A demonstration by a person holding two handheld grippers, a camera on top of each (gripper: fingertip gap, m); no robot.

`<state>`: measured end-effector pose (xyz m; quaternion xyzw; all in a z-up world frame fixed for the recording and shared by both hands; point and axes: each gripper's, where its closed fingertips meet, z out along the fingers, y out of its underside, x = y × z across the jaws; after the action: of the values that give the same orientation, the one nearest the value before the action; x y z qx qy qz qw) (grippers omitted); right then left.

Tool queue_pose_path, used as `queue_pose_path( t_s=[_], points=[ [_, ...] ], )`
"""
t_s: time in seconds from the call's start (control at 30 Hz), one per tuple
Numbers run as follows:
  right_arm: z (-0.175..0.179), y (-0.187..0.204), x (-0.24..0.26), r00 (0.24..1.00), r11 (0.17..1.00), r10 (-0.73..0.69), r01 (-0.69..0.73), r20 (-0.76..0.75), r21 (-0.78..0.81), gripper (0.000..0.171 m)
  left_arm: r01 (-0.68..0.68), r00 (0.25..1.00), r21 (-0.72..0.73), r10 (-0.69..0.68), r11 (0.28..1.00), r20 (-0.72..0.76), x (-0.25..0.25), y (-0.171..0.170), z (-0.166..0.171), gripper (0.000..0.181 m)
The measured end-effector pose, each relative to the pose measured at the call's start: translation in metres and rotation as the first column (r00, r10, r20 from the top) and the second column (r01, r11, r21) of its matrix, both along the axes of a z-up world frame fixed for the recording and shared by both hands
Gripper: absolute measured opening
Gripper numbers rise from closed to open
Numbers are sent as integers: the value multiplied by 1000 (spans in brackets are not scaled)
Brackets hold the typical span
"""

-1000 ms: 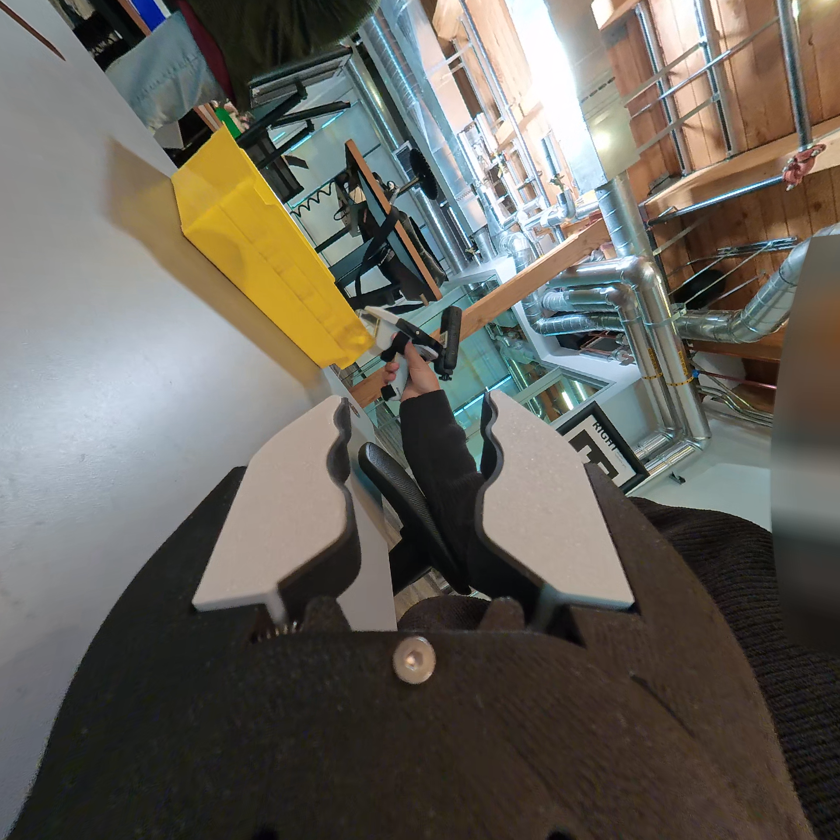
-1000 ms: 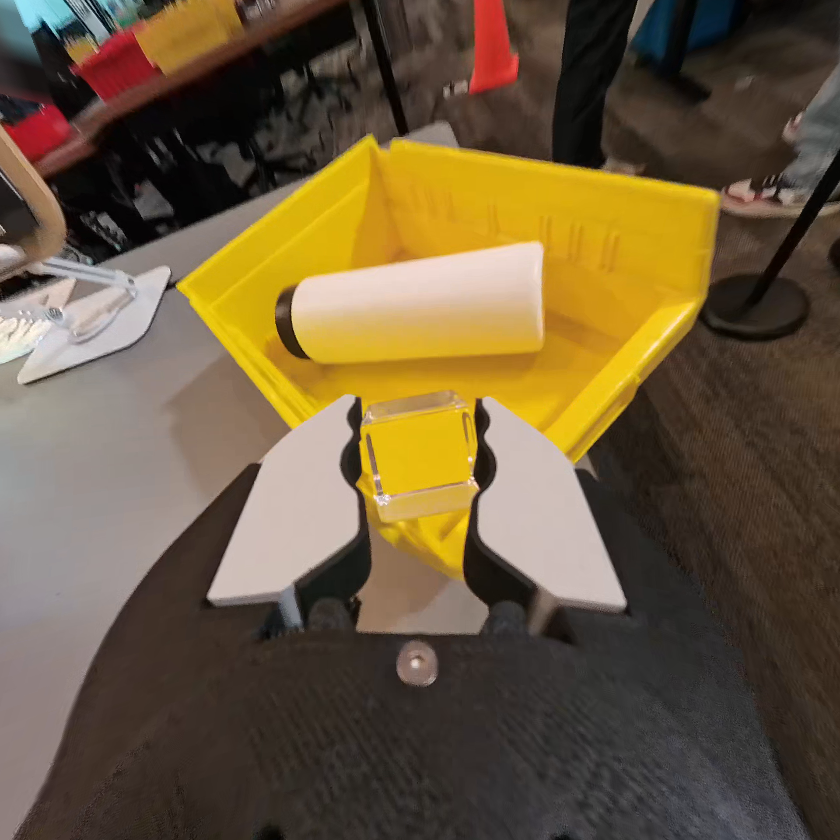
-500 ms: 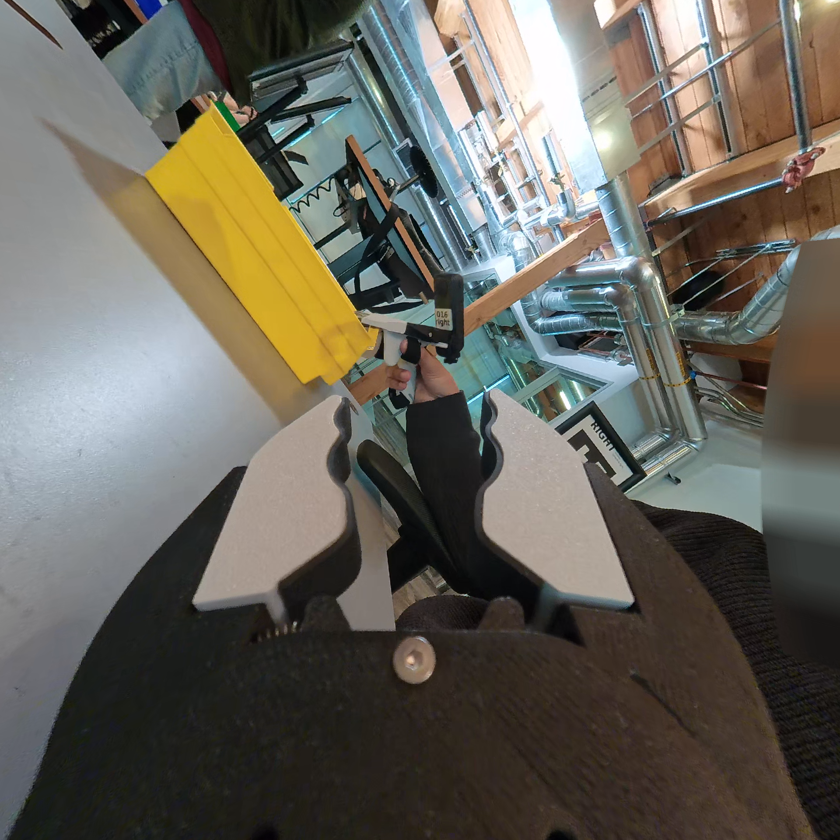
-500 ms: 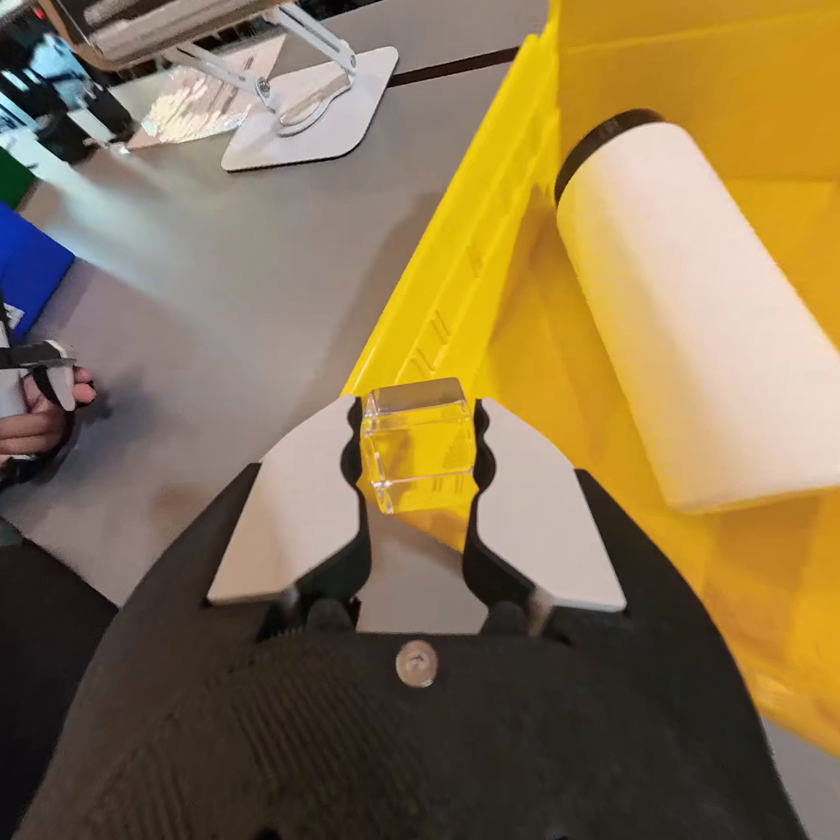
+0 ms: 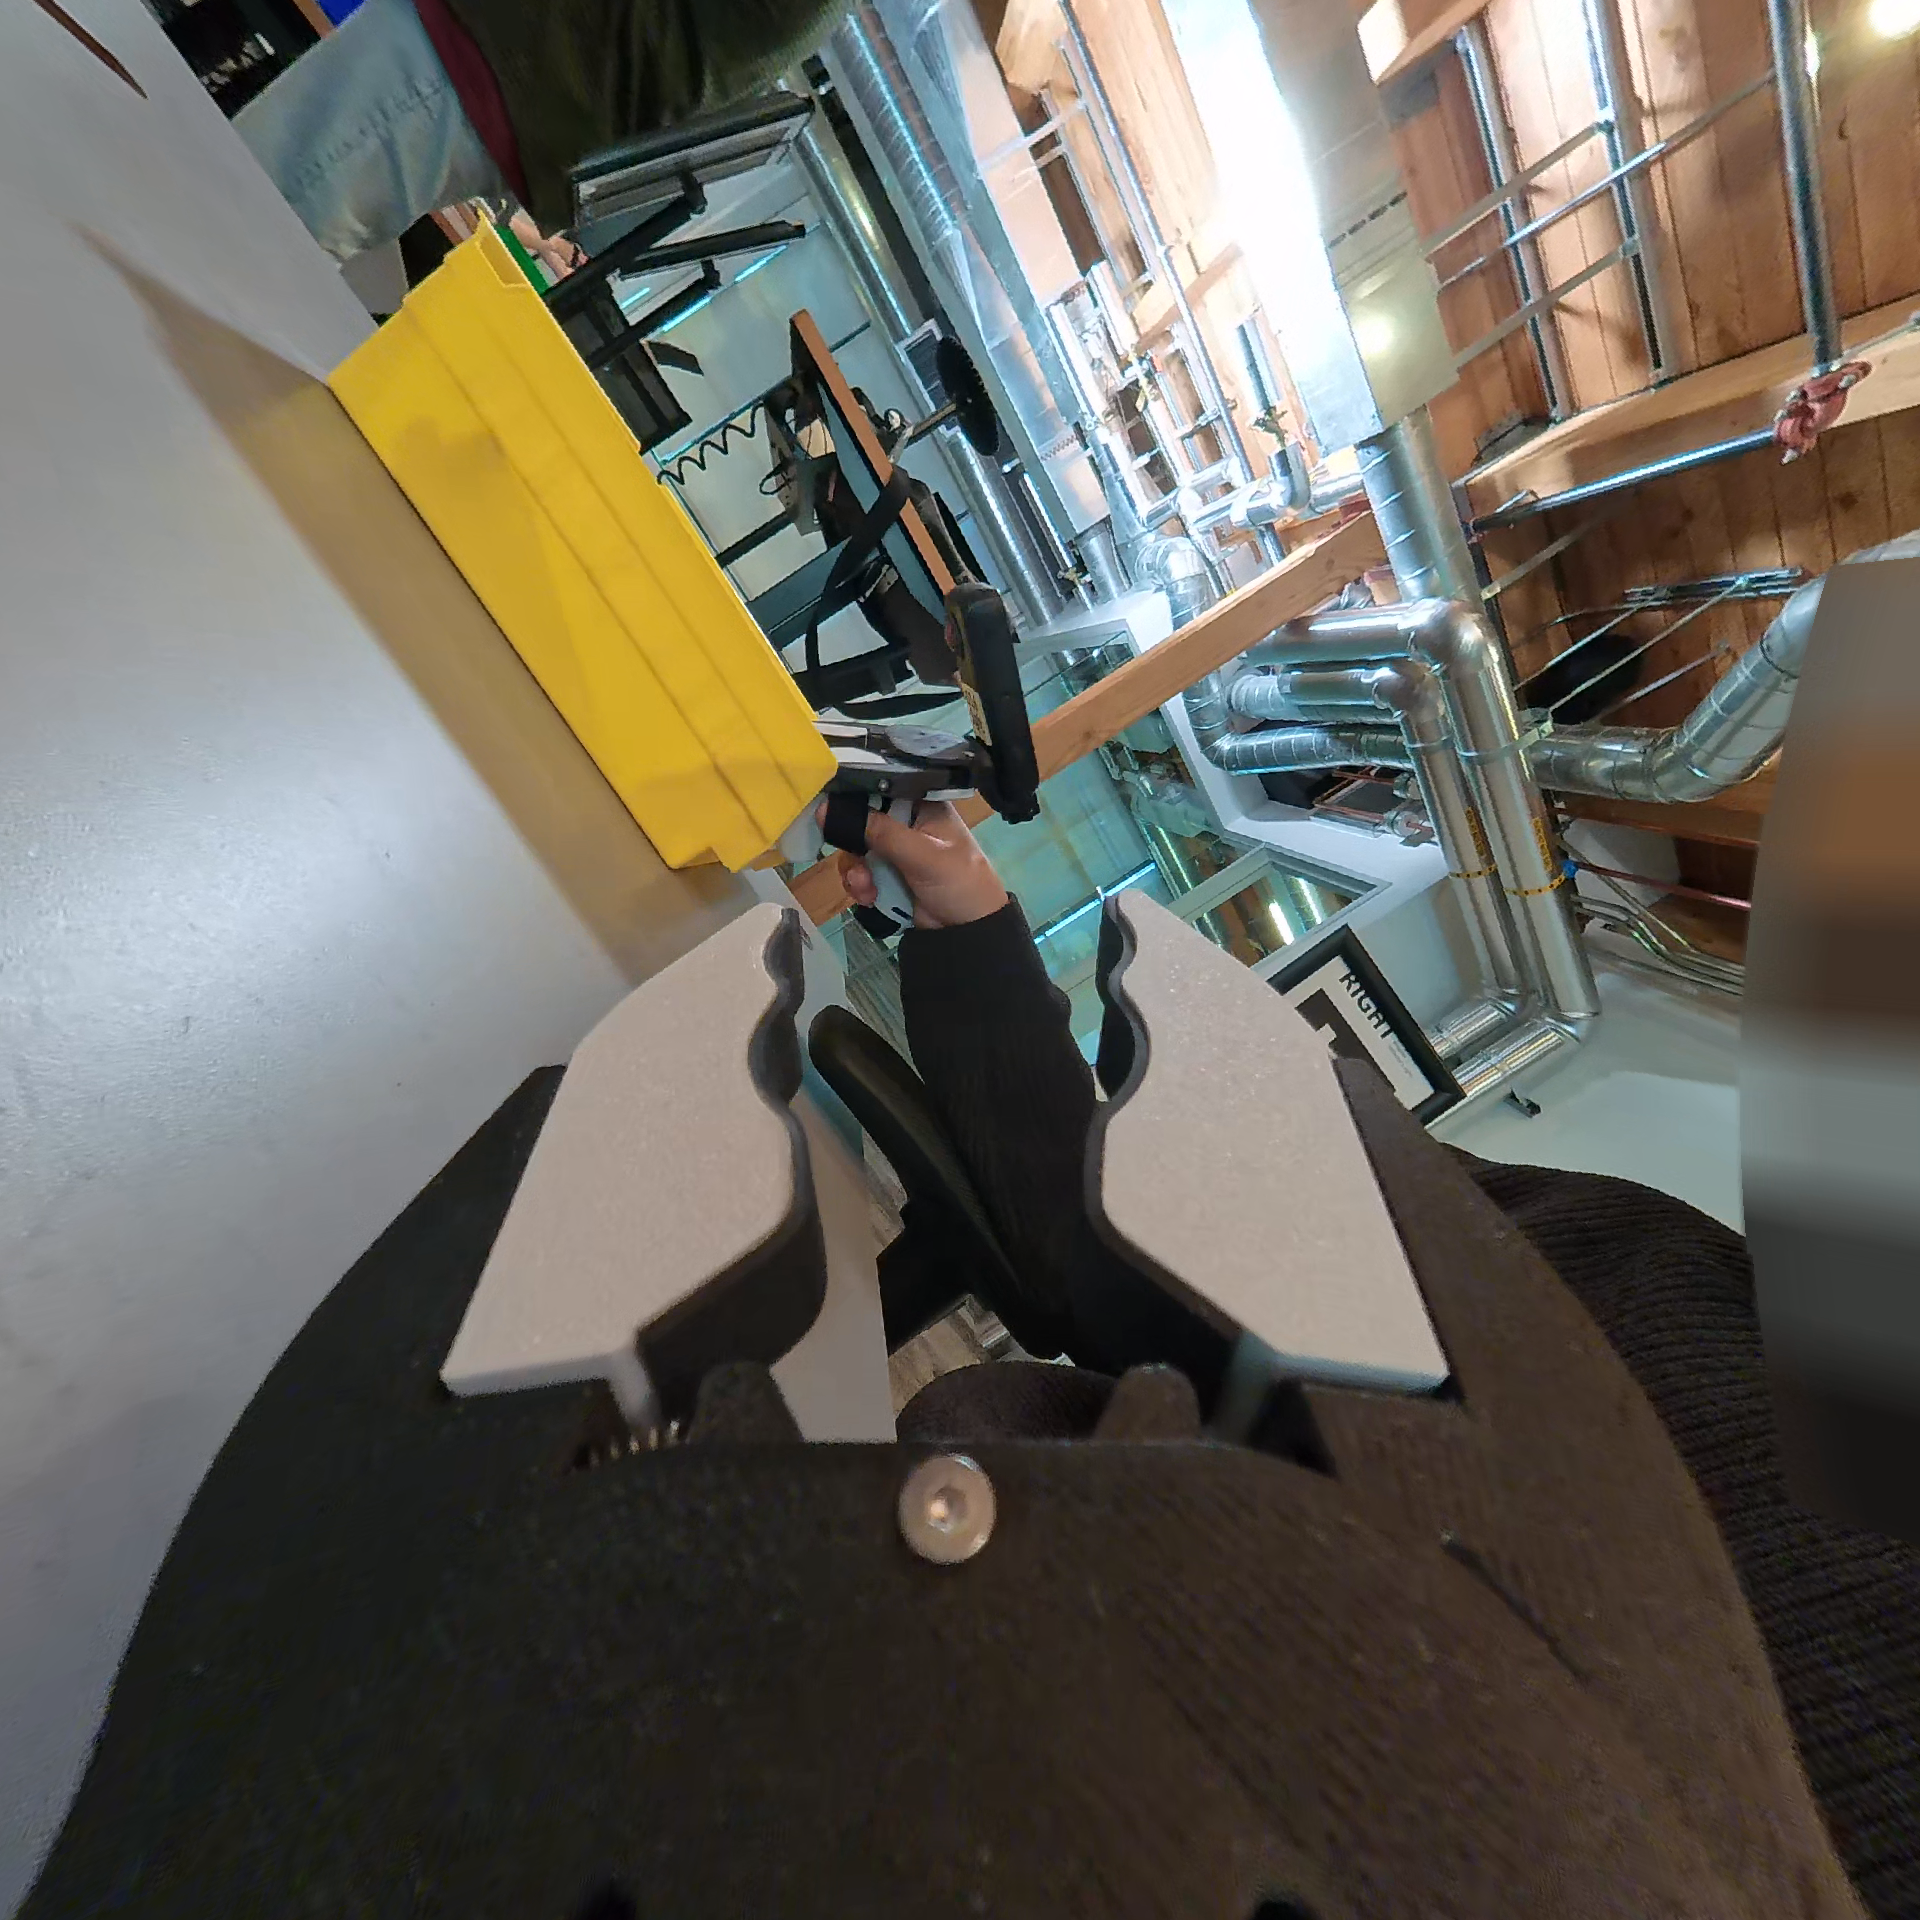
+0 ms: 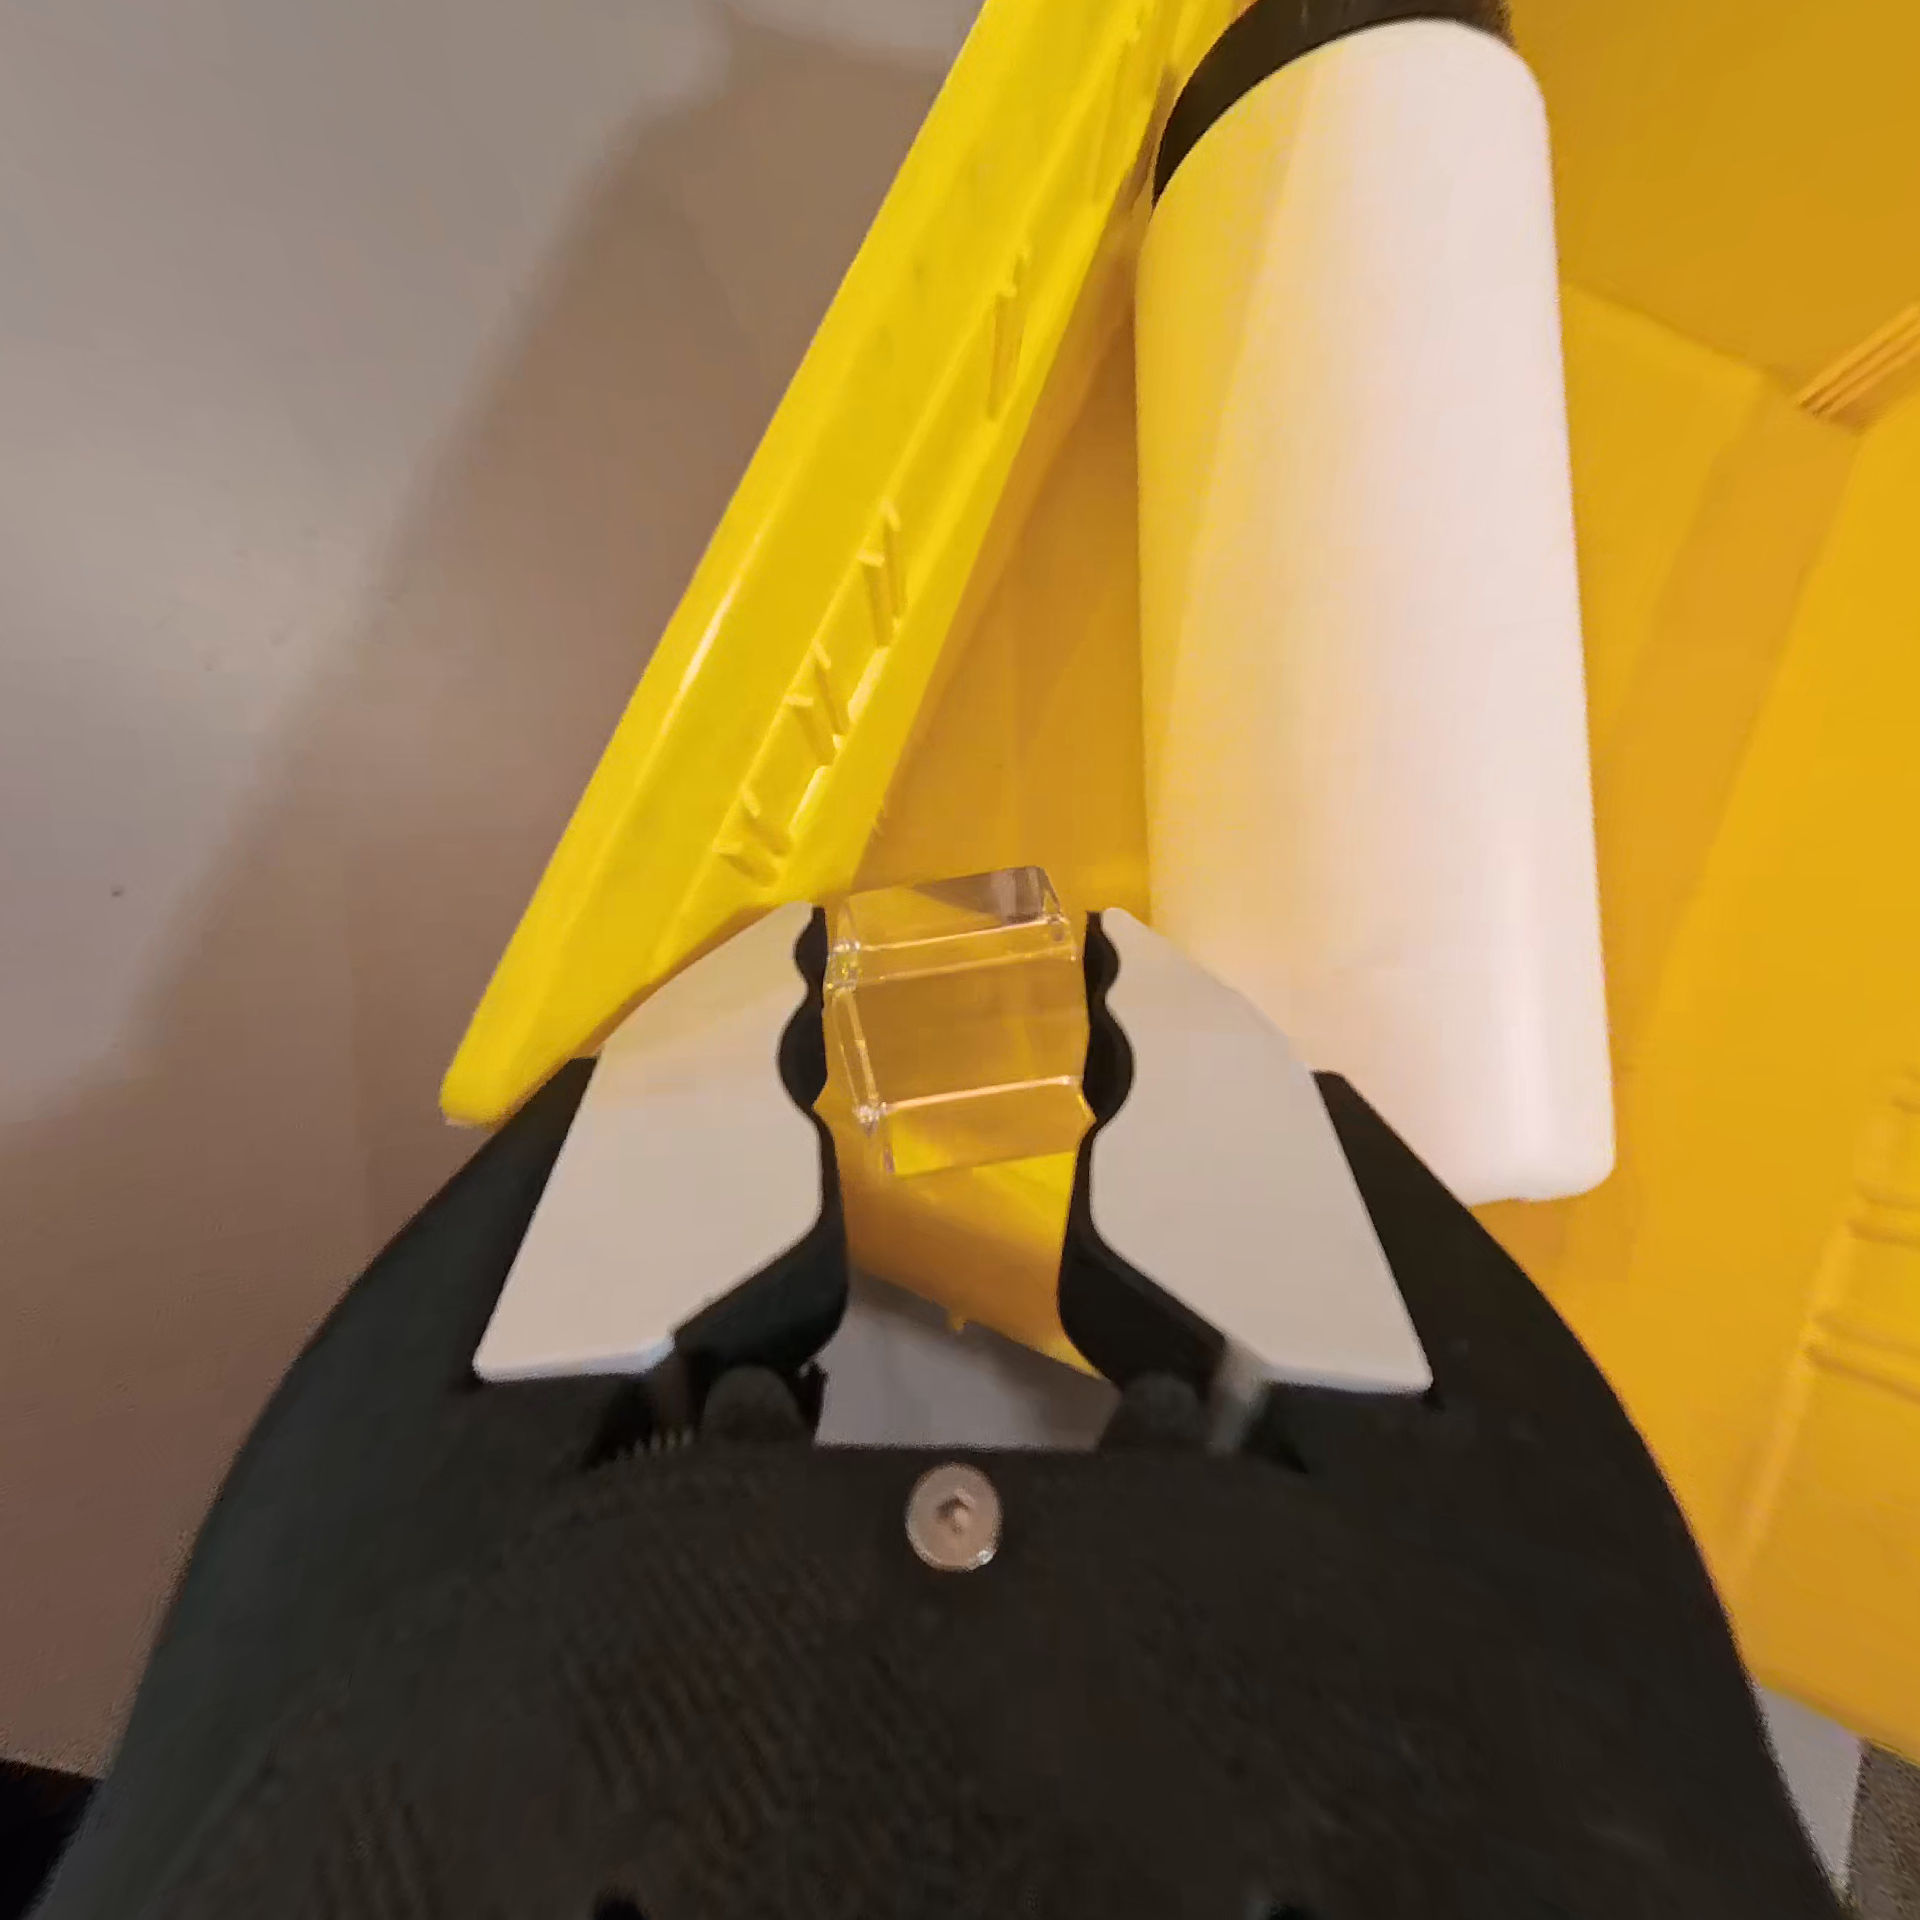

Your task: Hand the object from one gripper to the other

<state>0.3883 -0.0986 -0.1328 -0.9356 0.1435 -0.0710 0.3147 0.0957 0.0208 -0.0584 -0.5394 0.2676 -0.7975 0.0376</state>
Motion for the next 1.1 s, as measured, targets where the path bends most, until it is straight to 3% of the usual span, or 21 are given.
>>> queue_pose_path(
  t_s=[0.3,0.63,0.87,1.1],
  points=[
    [23,2,-4,999,992,5,2,-51,125,47,1,1000,-4,-1,1000,-1,0,0,0,55],
    [93,-2,17,975,920,-96,10,202,392,45,-1,1000,2,1,1000,-5,0,0,-1,55],
    [124,28,-35,956,839,7,-166,293,519,41,-30,999,65,32,997,-31,3,2,-8,55],
    [120,56,-85,889,833,99,-320,447,452,32,-100,993,177,109,979,-44,1,13,-9,54]
  ],
)
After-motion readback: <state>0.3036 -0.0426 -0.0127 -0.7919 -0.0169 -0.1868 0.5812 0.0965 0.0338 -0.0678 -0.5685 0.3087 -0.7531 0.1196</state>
